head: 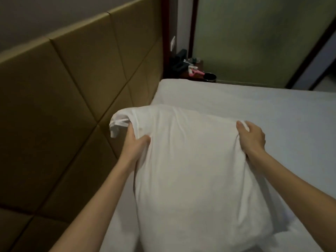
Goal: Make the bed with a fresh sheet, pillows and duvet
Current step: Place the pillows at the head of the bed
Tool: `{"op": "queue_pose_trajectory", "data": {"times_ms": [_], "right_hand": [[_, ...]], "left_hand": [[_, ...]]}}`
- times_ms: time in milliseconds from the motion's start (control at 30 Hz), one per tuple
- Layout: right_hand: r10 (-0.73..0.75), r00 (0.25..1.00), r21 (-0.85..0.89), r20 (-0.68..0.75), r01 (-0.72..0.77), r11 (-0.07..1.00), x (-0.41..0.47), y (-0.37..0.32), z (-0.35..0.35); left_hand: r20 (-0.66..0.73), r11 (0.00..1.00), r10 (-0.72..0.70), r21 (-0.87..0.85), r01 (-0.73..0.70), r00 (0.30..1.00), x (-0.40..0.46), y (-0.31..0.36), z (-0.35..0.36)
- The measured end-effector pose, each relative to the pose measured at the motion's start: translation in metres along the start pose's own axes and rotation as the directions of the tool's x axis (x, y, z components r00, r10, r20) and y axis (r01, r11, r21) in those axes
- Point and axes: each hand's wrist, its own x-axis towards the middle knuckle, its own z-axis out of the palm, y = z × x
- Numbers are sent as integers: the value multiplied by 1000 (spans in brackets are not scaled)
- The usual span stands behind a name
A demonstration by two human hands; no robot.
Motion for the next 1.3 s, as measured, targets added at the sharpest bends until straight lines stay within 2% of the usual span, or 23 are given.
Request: {"op": "queue_pose_trajectory", "data": {"times_ms": [167, 300, 433, 533, 600, 667, 700, 800, 867, 1000, 1067, 1167, 1300], "right_hand": [[261, 965, -97, 24, -258, 961, -48, 54, 50], [397, 910, -204, 117, -369, 907, -86, 81, 94], [517, 816, -304, 259, -440, 845, -115, 105, 128], [554, 744, -329, 373, -453, 829, -135, 130, 150], [548, 747, -368, 376, -422, 828, -144, 139, 166], [531, 765, -403, 365, -385, 830, -146, 138, 177], [534, 764, -422, 363, -376, 825, -144, 137, 181], [575, 722, -432, 386, -409, 804, -138, 142, 185], [614, 681, -390, 399, -480, 786, -133, 145, 184], [670, 655, -293, 348, -603, 742, -95, 143, 187], [671, 668, -303, 322, -599, 741, -68, 141, 192], [633, 709, -336, 310, -542, 771, -25, 140, 202], [657, 681, -344, 324, -562, 752, 27, 139, 223]], "left_hand": [[210, 994, -79, 87, 62, 975, 48, -27, -9], [275, 981, -184, 115, 158, 944, 79, -70, -19], [277, 912, -346, 321, 253, 896, 107, -136, -34], [163, 766, -559, 476, 432, 813, 94, -194, -51], [222, 706, -654, 522, 478, 723, 70, -226, -65], [284, 651, -711, 611, 450, 643, 41, -253, -79], [274, 625, -714, 664, 411, 644, 30, -264, -84], [207, 567, -664, 766, 303, 719, 11, -282, -93], [188, 571, -646, 762, 305, 740, 17, -281, -93], [126, 586, -604, 739, 332, 787, 66, -282, -86], [70, 592, -584, 718, 366, 809, 94, -279, -78], [76, 616, -538, 715, 331, 839, 129, -271, -62], [83, 586, -526, 757, 290, 847, 177, -272, -49]]}}
